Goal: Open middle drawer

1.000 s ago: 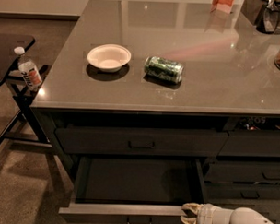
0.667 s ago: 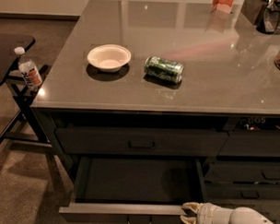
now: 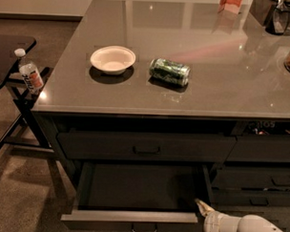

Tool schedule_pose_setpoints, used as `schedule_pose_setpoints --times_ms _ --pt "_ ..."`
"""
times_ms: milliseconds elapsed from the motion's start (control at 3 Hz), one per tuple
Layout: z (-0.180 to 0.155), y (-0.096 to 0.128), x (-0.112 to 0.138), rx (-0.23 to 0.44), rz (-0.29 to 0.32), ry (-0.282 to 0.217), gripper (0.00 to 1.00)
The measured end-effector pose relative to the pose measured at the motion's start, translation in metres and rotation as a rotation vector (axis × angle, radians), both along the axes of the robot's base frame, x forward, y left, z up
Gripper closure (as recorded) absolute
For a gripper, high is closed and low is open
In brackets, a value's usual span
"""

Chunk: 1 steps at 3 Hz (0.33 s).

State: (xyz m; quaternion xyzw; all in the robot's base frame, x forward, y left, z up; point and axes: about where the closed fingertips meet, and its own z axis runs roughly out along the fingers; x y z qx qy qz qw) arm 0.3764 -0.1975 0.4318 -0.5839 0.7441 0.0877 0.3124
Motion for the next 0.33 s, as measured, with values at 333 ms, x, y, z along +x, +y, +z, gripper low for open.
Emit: schedule_pose_setpoints --times_ms 333 --pt "0.0000 0.0000 0.0000 0.000 0.000 0.000 0.00"
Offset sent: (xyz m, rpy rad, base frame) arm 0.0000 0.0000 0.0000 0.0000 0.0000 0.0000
